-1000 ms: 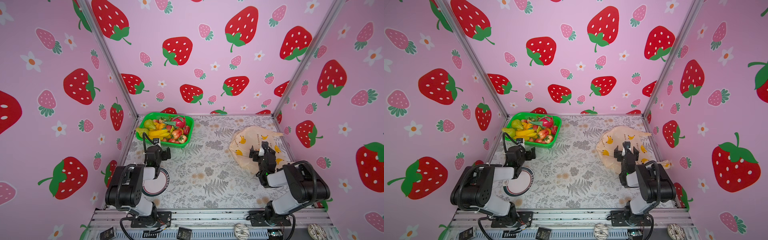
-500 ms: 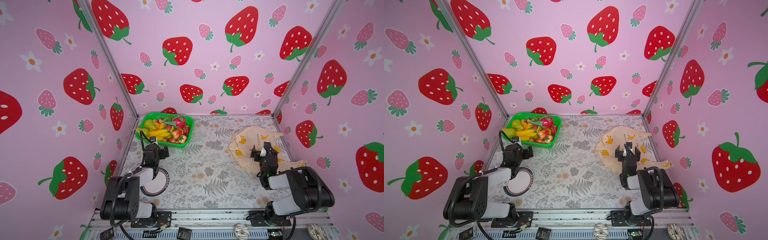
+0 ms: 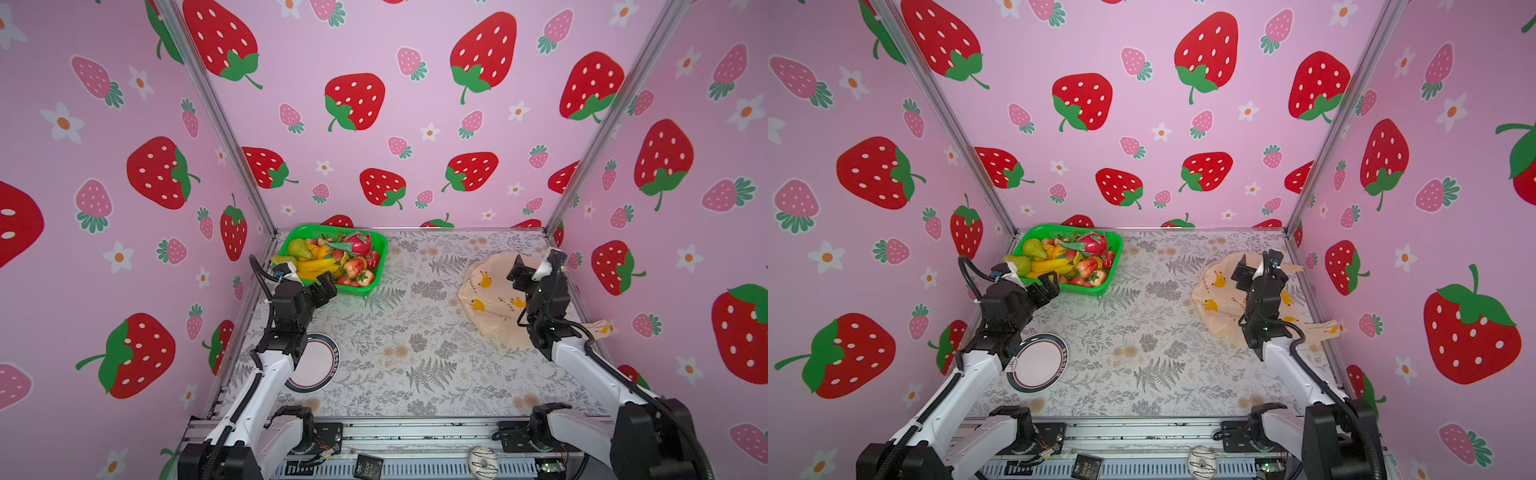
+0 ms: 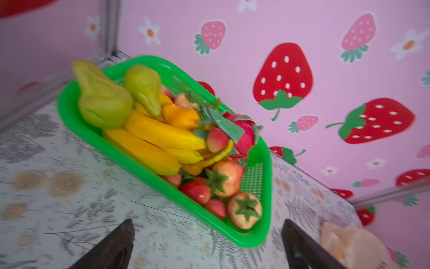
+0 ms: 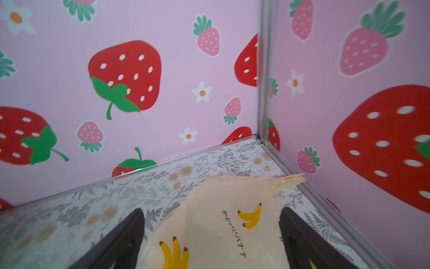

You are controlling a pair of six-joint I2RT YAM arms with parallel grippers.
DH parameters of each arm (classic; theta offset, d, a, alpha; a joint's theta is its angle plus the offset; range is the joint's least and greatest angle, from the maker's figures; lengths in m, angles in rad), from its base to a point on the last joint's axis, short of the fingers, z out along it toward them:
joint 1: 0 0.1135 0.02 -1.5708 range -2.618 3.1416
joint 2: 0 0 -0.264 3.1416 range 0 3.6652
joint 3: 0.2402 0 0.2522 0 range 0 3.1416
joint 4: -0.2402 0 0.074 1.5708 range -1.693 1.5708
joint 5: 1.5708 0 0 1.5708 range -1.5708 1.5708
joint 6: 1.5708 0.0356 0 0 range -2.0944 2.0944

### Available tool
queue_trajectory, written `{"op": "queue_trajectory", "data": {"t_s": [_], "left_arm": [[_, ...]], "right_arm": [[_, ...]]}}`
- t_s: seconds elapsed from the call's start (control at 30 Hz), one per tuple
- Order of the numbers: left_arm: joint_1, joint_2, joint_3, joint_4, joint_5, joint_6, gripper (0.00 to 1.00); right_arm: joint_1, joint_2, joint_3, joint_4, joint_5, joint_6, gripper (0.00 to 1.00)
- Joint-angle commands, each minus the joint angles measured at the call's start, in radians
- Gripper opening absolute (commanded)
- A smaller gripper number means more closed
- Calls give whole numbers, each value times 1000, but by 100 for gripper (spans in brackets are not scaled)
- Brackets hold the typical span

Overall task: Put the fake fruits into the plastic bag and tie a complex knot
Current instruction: 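Grasp the banana-print bag edge with the right gripper and lift it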

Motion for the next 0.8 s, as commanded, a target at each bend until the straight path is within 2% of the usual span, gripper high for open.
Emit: {"op": "queue_trajectory", "data": {"t_s": [0.0, 0.1, 0.2, 0.27, 0.4, 0.6, 0.67, 0.77], "left_arm": [[-139, 0, 96, -97, 53, -39, 100], [-266, 12, 125, -135, -19, 8, 100], [-340, 38, 149, -159, -53, 33, 100], [-369, 55, 161, -180, -66, 37, 100], [-407, 84, 161, -185, -71, 39, 100], [-427, 116, 162, -183, -68, 46, 100], [-431, 118, 160, -183, -69, 48, 100], [-433, 117, 154, -189, -74, 49, 100]], "right_arm": [[10, 133, 91, -219, -87, 12, 95], [4, 268, 194, -265, -65, 29, 96], [-44, 375, 273, -293, -29, 68, 96], [-84, 422, 309, -299, -21, 82, 96], [-165, 526, 395, -342, -81, 138, 97], [-227, 685, 507, -352, -125, 252, 97], [-228, 757, 572, -348, -176, 262, 93], [-220, 850, 678, -341, -355, 218, 67]]}}
